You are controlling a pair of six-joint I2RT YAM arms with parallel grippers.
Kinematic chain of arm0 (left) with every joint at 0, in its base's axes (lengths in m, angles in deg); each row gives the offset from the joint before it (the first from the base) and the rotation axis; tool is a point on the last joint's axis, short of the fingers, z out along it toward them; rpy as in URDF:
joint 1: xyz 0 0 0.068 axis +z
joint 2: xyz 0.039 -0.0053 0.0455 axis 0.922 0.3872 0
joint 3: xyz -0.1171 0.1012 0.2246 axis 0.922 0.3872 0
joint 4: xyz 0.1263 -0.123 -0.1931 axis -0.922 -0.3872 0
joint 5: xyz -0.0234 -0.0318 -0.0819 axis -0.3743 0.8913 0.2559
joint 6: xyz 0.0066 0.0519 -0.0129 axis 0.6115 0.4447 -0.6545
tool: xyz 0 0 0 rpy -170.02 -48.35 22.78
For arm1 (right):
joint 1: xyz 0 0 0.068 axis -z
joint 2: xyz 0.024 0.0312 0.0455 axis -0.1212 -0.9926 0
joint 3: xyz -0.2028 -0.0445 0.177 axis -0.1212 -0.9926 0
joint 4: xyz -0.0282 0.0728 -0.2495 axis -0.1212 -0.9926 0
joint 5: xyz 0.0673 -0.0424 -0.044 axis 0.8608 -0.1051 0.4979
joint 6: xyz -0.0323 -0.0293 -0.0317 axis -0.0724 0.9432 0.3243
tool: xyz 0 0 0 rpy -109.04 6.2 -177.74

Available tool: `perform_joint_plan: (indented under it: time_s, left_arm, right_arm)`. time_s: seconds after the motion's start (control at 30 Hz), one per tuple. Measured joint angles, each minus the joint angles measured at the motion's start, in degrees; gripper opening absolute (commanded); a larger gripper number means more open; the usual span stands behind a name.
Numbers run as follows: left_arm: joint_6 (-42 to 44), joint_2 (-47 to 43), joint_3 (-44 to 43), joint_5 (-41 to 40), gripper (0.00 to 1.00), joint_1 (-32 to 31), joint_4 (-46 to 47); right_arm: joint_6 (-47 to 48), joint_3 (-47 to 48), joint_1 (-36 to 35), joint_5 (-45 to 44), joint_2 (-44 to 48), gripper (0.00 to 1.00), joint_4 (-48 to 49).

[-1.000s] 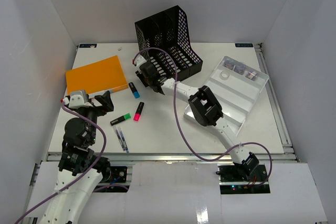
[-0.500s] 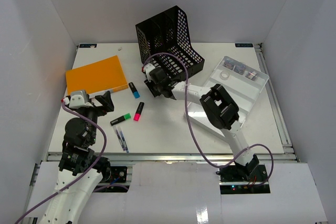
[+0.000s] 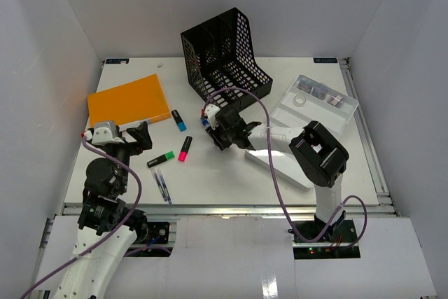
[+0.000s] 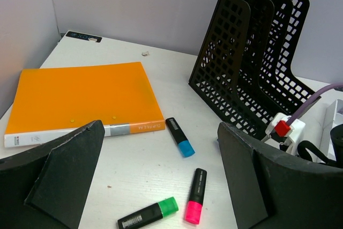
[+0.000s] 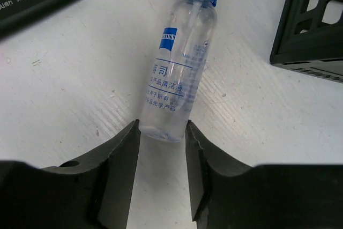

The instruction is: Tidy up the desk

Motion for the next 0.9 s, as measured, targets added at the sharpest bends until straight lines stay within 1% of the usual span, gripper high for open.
perform_joint_plan:
  time_s: [0.1, 0.13, 0.2, 0.3, 0.33, 0.4, 0.5, 0.57, 0.63, 0.73, 0.8, 0.9]
  left_arm:
    - [0.08, 0.00, -0.01, 0.01, 0.98, 0.00, 0.00]
    - [0.12, 0.00, -0.01, 0.02, 0.98, 0.00, 0.00]
    - [0.16, 0.00, 0.01, 0.10, 0.98, 0.00, 0.02]
    - [0.16, 0.00, 0.01, 0.23, 0.98, 0.00, 0.00]
    - [0.16, 0.01, 0.01, 0.25, 0.98, 0.00, 0.00]
    - [0.16, 0.02, 0.01, 0.33, 0.98, 0.00, 0.00]
    - [0.16, 0.02, 0.01, 0.42, 0.98, 0.00, 0.01]
    - [0.16, 0.07, 0.03, 0.56, 0.98, 0.00, 0.05]
    - [0.18, 0.23, 0.11, 1.26, 0.98, 0.00, 0.13]
    - [0.18, 1.84, 0.19, 4.06, 0.98, 0.00, 0.57]
    - [0.18, 3.55, 0.20, 6.52, 0.98, 0.00, 0.78]
    - [0.16, 6.09, 0.22, 9.97, 0.98, 0.00, 0.84]
  right_arm:
    - [0.25, 1.69, -0.09, 0.48, -1.30, 0.63, -1.61]
    - [0.27, 2.55, -0.10, 0.71, -2.01, 0.66, -2.29]
    - [0.22, 4.87, -0.12, 1.09, -3.46, 0.68, -3.45]
    - [0.18, 7.24, -0.14, 1.25, -4.87, 0.67, -4.84]
    - [0.20, 7.77, -0.14, 1.26, -5.13, 0.63, -5.28]
    - [0.23, 8.60, -0.18, 1.25, -5.55, 0.51, -5.97]
    - [0.47, 9.35, -0.23, 1.39, -5.95, 0.30, -6.62]
    - [0.88, 9.42, -0.24, 1.69, -5.96, 0.24, -6.83]
    - [2.07, 9.40, -0.23, 2.57, -5.66, 0.22, -7.21]
    - [5.90, 8.71, 0.12, 7.19, -2.96, 0.18, -10.31]
    - [9.00, 8.15, 0.95, 10.89, 0.49, 0.16, -12.74]
    - [14.00, 7.98, 4.34, 18.51, 8.54, 0.15, -15.73]
